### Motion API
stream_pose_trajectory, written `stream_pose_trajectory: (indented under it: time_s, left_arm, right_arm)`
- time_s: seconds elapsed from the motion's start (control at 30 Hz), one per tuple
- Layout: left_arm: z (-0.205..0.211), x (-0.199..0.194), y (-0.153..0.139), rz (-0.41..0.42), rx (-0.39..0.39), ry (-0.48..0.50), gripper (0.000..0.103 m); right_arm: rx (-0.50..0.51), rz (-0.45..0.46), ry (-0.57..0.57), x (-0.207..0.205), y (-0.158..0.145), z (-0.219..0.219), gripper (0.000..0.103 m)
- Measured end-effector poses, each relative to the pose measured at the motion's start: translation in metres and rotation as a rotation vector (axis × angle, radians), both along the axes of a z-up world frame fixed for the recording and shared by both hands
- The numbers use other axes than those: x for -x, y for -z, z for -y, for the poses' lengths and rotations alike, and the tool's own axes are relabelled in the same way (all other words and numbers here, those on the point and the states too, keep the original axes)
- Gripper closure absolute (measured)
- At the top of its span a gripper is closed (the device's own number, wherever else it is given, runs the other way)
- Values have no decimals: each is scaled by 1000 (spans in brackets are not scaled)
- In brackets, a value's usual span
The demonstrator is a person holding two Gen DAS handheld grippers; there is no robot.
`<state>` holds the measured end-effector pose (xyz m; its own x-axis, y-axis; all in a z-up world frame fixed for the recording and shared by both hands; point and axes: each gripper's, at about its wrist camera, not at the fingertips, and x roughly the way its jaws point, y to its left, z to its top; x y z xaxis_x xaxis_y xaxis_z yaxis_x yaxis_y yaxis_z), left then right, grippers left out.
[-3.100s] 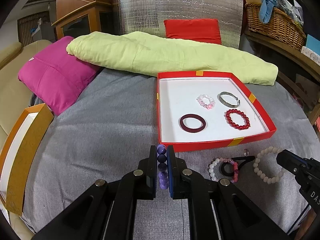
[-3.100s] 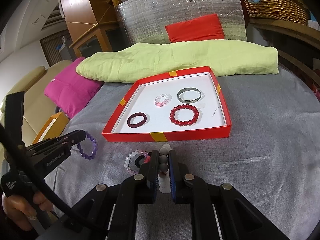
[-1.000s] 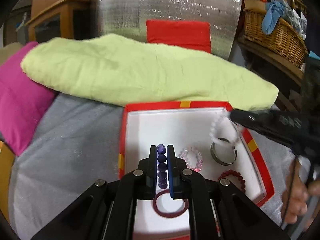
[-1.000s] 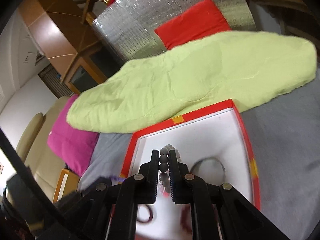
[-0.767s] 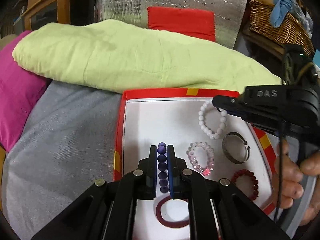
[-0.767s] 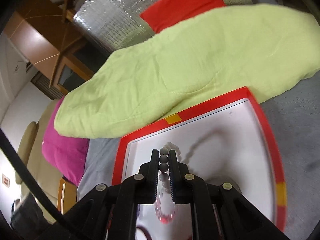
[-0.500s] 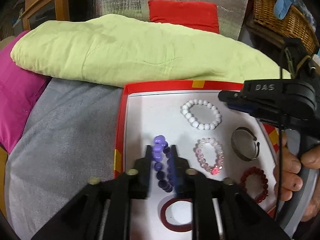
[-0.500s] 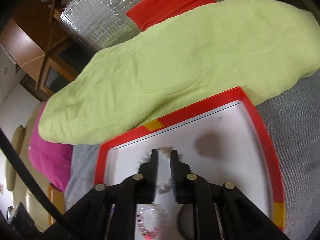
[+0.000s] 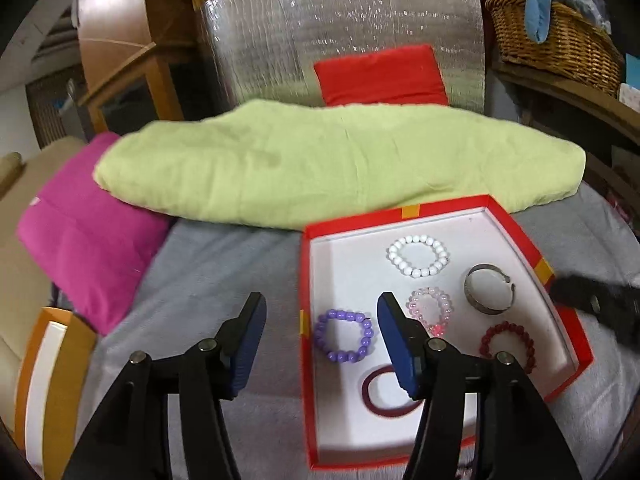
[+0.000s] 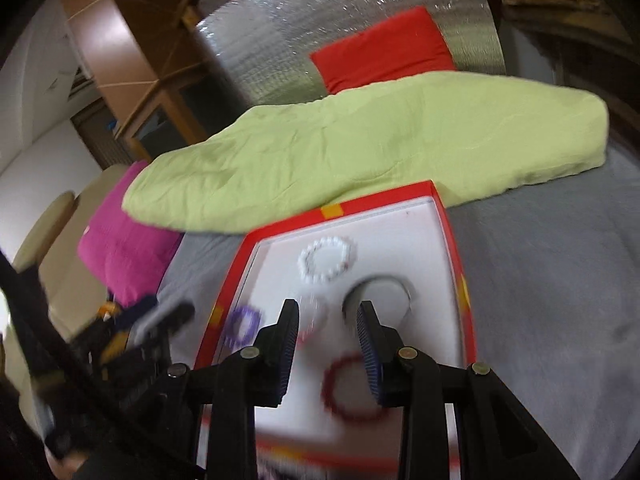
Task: Organize jewelry
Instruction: 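Open both tools to release the bracelets inside the tray, then withdraw both tools from the tray toward the remaining items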
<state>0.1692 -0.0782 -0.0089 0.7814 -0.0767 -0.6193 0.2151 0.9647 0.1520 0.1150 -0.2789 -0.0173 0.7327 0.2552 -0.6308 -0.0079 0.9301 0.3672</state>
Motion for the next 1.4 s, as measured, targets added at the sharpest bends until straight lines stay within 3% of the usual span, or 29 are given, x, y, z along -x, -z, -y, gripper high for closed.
stream_pose_trajectory:
  time_s: [0.23, 0.6, 0.8, 1.07, 1.4]
  left_arm:
    - [-15, 38, -13, 30, 14, -8, 42]
    - [-38, 86, -7, 46, -27, -15, 42]
    - [-47, 100, 14, -21, -19, -18, 42]
    - [-47, 94, 21, -33, -29, -15, 42]
    - [-34, 81, 54, -197, -1, 19, 42]
  right_arm:
    - [-8, -16, -18, 62, 6, -14, 70]
    - [-33, -46, -34, 116, 17, -35, 70]
    - [-55, -67, -50, 120, 25, -40, 70]
    - [-100, -106, -49, 107, 38, -35, 70]
    - [-239, -205, -30, 83, 61, -31, 70]
